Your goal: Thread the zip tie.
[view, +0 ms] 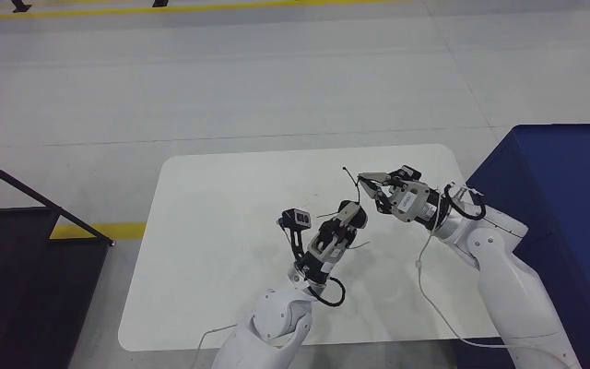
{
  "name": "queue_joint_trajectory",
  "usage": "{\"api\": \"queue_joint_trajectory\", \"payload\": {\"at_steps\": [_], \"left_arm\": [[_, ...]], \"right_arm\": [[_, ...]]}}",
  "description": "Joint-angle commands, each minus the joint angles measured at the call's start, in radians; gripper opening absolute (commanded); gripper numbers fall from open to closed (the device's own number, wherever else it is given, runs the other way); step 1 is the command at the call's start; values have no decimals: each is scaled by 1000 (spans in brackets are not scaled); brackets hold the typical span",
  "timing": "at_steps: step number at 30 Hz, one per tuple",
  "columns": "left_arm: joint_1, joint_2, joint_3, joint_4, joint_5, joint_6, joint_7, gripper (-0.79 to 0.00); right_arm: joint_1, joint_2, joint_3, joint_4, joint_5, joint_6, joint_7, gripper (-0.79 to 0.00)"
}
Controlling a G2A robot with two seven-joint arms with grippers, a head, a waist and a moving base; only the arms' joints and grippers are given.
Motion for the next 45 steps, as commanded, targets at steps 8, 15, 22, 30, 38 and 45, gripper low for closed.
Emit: {"api": "queue_joint_trajectory", "payload": {"at_steps": [8, 15, 22, 30, 38, 45], "left_arm": [[5, 7, -3, 22, 75, 27, -14, -785], [0, 11, -4, 31, 150, 29, -3, -785], [-5, 13, -1, 45, 204, 37, 13, -785], [-7, 13, 2, 35, 175, 20, 8, -517], [-7, 12, -1, 29, 140, -20, 23, -289], [-29, 13, -56, 86, 120, 0, 93, 0]], "right_arm": [[-5, 0, 8, -7, 7, -2, 6, -785], [-6, -1, 0, -5, 7, 1, 8, -785], [2, -3, -5, -2, 19, 5, 1, -785], [5, -5, -14, 2, 20, 9, -4, -785], [6, -5, -12, 5, 16, 14, -1, -785], [10, -3, 25, -11, 68, 18, 36, -785]]}}
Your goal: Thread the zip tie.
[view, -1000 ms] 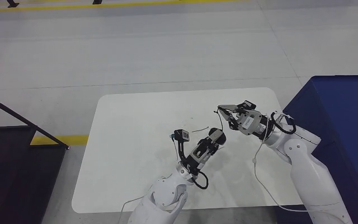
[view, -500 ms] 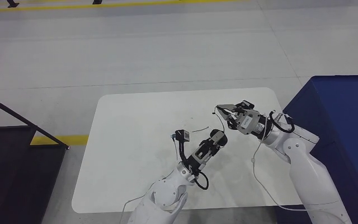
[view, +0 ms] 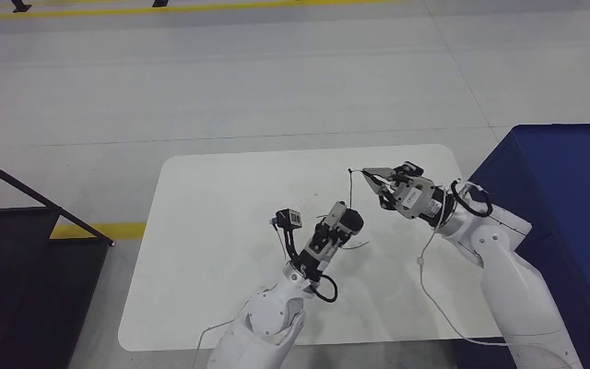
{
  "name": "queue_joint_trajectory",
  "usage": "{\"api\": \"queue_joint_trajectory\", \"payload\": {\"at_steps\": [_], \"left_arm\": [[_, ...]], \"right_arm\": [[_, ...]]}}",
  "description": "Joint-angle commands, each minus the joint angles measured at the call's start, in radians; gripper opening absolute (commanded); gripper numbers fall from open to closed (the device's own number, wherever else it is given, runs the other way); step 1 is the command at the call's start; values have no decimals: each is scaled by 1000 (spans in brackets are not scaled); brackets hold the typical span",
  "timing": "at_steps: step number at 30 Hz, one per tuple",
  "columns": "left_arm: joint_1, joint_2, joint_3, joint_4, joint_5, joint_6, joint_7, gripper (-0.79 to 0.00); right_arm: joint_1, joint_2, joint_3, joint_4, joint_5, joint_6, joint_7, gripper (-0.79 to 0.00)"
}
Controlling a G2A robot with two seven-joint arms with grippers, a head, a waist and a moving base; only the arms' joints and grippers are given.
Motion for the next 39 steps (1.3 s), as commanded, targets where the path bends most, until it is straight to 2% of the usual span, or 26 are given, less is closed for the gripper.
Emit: {"api": "queue_joint_trajectory", "payload": {"at_steps": [1, 6, 9, 14, 18, 23, 28, 33, 37, 39], "left_arm": [[-17, 1, -35, 35, -6, 4, 42, 0], [-64, -2, -132, 116, -21, 3, 239, 0], [-69, -5, -140, 107, -37, -2, 263, 0], [-57, -11, -137, 93, -58, -32, 284, 0], [-57, -11, -137, 93, -58, -32, 284, 0], [-57, -11, -137, 93, -58, -32, 284, 0], [-57, -11, -137, 93, -58, -32, 284, 0], [-57, -11, -137, 93, -58, -32, 284, 0], [-55, -10, -140, 86, -64, -26, 283, 0], [-54, -5, -176, 62, -40, -18, 303, 0]], "right_arm": [[-3, 1, 14, -13, 43, 23, 22, -785], [-24, 3, 37, -84, 176, 133, 37, -785], [-40, 4, 29, -181, 258, 225, 12, -785], [-38, 4, 8, -346, 467, 299, -113, -785], [15, 3, -39, -438, 649, 258, -286, -785], [118, -2, -93, -461, 808, 166, -431, -785], [162, -6, -127, -446, 857, 150, -475, -785], [159, -8, -149, -424, 855, 164, -482, -785], [146, -7, -160, -387, 761, 210, -505, -785], [140, -5, -158, -344, 662, 222, -516, -785]]}}
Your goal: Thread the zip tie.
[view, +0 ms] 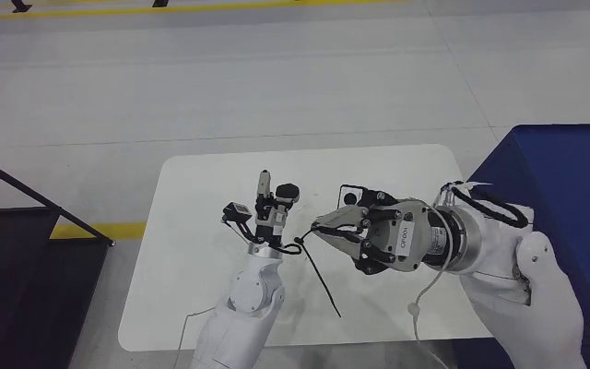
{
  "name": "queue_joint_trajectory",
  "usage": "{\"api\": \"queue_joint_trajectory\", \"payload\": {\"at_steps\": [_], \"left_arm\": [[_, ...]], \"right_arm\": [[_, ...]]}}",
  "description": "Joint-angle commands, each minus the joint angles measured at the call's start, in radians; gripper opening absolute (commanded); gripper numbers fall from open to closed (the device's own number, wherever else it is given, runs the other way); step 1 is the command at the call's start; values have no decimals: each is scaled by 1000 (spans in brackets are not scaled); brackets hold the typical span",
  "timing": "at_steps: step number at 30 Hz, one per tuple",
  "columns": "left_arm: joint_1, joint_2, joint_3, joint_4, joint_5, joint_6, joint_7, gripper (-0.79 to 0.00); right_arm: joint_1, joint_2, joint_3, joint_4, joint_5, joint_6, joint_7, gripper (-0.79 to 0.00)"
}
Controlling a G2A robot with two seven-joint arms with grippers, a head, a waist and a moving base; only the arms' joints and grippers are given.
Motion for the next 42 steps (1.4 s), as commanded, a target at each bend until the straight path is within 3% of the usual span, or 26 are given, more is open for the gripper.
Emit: {"api": "queue_joint_trajectory", "payload": {"at_steps": [1, 5, 10, 16, 21, 22, 23, 24, 26, 28, 29, 31, 34, 35, 36, 39, 42], "left_arm": [[2, 6, -43, -27, 40, -3, 29, 0], [23, 11, -101, -85, 53, -25, 78, 0], [33, 13, -108, -98, 61, -18, 69, 0], [33, 13, -108, -98, 61, -18, 69, 0], [33, 13, -108, -98, 61, -18, 69, 0], [33, 13, -108, -98, 61, -18, 69, 0], [33, 13, -108, -98, 61, -18, 69, 0], [33, 13, -108, -98, 61, -18, 69, 0], [33, 13, -108, -98, 61, -18, 69, 0], [33, 13, -108, -98, 61, -18, 69, 0], [33, 13, -108, -98, 61, -18, 69, 0], [33, 13, -108, -98, 61, -18, 69, 0], [33, 13, -108, -98, 61, -18, 69, 0], [33, 13, -108, -98, 61, -18, 69, 0], [33, 13, -108, -98, 61, -18, 69, 0], [33, 13, -108, -98, 61, -18, 69, 0], [33, 13, -108, -98, 61, -18, 69, 0]], "right_arm": [[-5, 1, 5, 56, -116, 6, -3, -785], [15, 7, -5, 203, -464, 0, -2, -785], [115, -7, -155, 499, -747, -34, 71, -785], [292, -66, -389, 791, -937, -143, 128, -785], [374, -114, -504, 933, -960, -135, 154, -785], [382, -121, -515, 950, -964, -137, 157, -760], [390, -127, -525, 965, -969, -140, 159, -483], [397, -132, -531, 978, -974, -144, 159, -409], [407, -141, -540, 1000, -977, -152, 167, -102], [413, -149, -542, 1017, -963, -147, 175, -163], [414, -152, -541, 1020, -957, -144, 178, -102], [413, -155, -528, 1021, -928, -135, 188, -74], [405, -151, -475, 989, -866, -154, 250, -215], [401, -146, -438, 959, -846, -202, 288, -413], [385, -138, -409, 933, -864, -249, 308, -785], [304, -103, -293, 818, -969, -467, 382, -785], [195, -71, -188, 717, -1080, -610, 435, -785]]}}
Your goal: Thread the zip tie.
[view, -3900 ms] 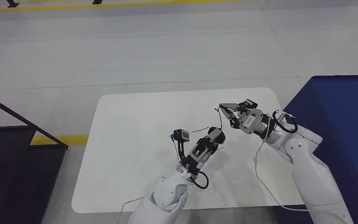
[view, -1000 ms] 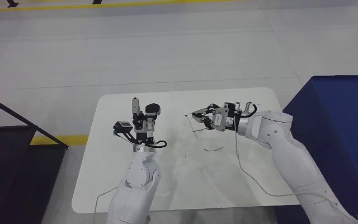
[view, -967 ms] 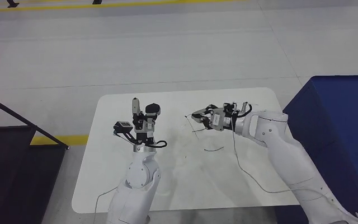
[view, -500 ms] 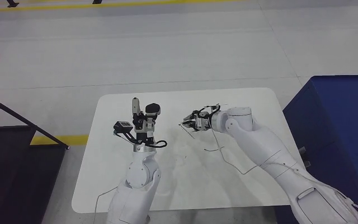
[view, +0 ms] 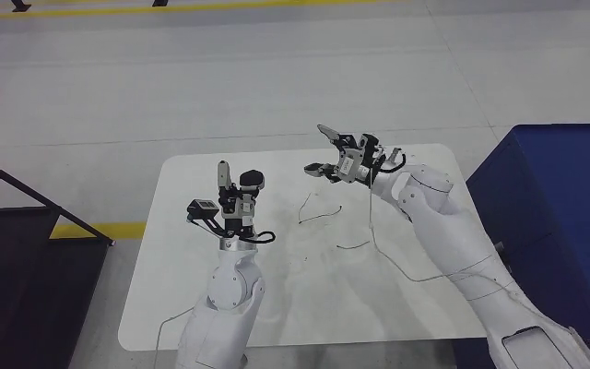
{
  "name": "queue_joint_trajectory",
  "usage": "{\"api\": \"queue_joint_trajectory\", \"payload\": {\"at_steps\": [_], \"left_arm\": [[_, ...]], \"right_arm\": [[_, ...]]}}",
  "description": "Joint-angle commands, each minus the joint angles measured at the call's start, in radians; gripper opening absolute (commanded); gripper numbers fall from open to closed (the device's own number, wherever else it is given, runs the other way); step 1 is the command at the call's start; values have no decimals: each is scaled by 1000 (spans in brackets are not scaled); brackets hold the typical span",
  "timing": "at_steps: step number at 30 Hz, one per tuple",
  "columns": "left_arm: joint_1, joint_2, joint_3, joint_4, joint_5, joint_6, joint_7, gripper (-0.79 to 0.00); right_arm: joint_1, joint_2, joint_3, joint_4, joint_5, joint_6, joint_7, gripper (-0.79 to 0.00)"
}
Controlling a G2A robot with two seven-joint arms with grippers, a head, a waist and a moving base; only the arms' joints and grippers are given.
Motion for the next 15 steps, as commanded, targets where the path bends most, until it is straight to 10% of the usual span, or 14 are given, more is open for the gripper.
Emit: {"api": "queue_joint_trajectory", "payload": {"at_steps": [1, 3, 5, 7, 8, 15], "left_arm": [[0, 0, 0, 0, 0, 0, 0, 0], [0, 0, 0, 0, 0, 0, 0, 0], [0, 0, 0, 0, 0, 0, 0, 0], [0, 0, 0, 0, 0, 0, 0, 0], [0, 0, 0, 0, 0, 0, 0, -1], [0, 0, 0, 0, 0, 0, 0, 0]], "right_arm": [[-81, 18, 72, -65, -67, -99, 37, -785], [-137, 28, 121, -99, -43, -95, 65, -785], [-175, 35, 155, -130, -17, -68, 93, 0], [-193, 38, 164, -144, -22, -59, 105, 0], [-190, 37, 163, -142, -18, -61, 103, -503], [-192, 38, 164, -144, -22, -59, 105, -351]]}}
